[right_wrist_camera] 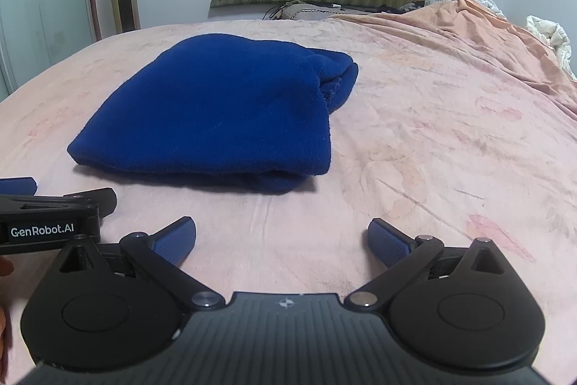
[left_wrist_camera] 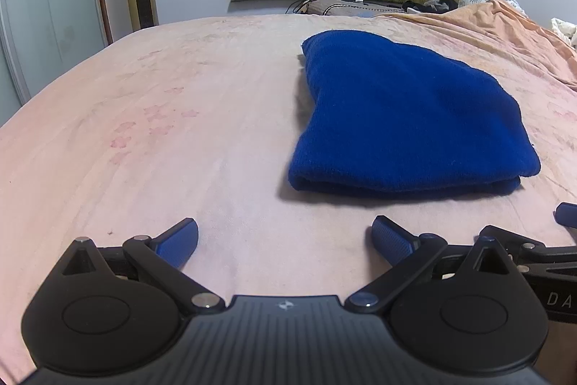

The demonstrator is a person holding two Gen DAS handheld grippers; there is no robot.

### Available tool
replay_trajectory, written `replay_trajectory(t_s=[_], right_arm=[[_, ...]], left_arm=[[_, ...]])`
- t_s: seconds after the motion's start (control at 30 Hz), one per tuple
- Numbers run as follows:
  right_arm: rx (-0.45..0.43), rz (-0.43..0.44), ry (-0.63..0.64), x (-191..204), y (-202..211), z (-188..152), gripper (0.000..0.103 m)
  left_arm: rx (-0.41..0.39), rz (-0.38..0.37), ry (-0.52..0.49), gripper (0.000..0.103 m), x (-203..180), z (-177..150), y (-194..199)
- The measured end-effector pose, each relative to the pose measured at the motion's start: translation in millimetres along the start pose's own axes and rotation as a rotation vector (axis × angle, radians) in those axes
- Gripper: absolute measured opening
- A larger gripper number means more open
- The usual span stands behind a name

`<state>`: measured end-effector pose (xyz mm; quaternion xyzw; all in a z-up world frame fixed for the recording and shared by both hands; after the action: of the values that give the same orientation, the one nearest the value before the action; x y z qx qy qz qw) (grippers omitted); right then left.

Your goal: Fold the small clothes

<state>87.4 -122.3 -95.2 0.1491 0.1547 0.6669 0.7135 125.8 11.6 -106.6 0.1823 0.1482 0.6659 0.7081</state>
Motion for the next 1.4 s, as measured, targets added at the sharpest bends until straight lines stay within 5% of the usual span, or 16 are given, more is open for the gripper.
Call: replay_trajectory(t_s=[1.4], right_arm=[[-0.007,-0.033,0.008,-1.9,0.6,0.5,0.103]], left_arm=[[0.004,-0.008,0.000,0.103,0.8,0.3,1.8]])
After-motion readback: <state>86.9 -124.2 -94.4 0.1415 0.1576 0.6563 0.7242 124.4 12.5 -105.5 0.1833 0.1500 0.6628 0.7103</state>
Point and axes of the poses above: each gripper's, at about its wrist camera, not at the fingertips, and y roughly against the way its jaws point, x to its left, z to its top, the point moved 9 cm from there along -y, roughly the way its jaws point, and after that the axes turned 14 degrees about -x, right-handed, at the moved point
